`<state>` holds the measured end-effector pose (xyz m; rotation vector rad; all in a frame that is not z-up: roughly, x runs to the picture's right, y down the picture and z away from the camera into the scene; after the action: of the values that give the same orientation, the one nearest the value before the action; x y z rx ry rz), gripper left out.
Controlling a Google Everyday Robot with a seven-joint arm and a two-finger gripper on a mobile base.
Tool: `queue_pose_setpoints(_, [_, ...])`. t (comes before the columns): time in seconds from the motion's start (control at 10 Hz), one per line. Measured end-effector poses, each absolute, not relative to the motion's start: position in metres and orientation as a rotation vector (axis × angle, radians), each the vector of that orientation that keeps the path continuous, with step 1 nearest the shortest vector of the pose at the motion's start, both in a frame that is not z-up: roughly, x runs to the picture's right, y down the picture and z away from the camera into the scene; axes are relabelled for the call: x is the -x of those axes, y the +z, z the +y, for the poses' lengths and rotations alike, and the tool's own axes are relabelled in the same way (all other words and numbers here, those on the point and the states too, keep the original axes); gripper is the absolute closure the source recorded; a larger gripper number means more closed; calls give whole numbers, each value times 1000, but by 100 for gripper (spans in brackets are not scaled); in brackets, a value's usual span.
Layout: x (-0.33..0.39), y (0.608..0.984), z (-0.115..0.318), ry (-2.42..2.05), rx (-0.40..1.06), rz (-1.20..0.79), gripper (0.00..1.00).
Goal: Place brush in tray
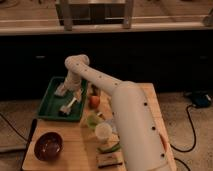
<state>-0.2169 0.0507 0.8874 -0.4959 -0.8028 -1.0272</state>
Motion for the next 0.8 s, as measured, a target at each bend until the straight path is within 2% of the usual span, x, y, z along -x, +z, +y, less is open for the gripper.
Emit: queue_pose_setpoints(0.8, [222, 875, 44, -1049, 464, -814, 20])
